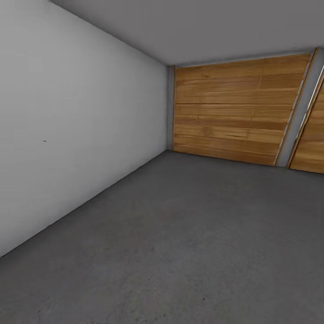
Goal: Move the two storage containers from the living room to the garage. In the garage, place one container on the floor and stack the other container on top of it (either order is fine).
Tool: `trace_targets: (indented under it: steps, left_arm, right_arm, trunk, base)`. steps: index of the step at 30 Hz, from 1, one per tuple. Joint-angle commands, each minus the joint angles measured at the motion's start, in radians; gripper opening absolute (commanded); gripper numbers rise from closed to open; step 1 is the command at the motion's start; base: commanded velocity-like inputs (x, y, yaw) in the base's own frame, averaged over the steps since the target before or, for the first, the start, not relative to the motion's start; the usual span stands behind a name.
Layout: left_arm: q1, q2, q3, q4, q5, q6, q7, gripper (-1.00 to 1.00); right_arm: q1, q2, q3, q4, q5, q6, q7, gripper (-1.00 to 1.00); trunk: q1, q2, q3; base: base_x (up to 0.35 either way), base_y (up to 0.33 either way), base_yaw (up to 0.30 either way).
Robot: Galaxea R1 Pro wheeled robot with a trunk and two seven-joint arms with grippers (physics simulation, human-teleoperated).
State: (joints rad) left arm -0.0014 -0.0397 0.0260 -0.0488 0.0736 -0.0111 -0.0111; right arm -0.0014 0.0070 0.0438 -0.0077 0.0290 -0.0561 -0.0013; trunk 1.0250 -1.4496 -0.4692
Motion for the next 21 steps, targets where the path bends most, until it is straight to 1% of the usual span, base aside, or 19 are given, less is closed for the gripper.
trace_targets:
  steps: [1, 21]
  left_arm:
    - [0.0, 0.0, 0.002, 0.0, 0.008, -0.001, -0.001, 1.0]
    - [0.0, 0.001, 0.002, 0.0, 0.009, -0.001, 0.0, 1.0]
  right_arm:
    - [0.0, 0.0, 0.004, 0.0, 0.003, -0.002, 0.0, 1.0]
    - [0.0, -0.001, 0.003, 0.006, 0.002, -0.002, 0.0, 1.0]
  trunk:
    - [0.0, 0.0, -0.001]
    - [0.0, 0.0, -0.001]
  base:
    - [0.0, 0.0, 0.288]
    - [0.0, 0.0, 0.288]
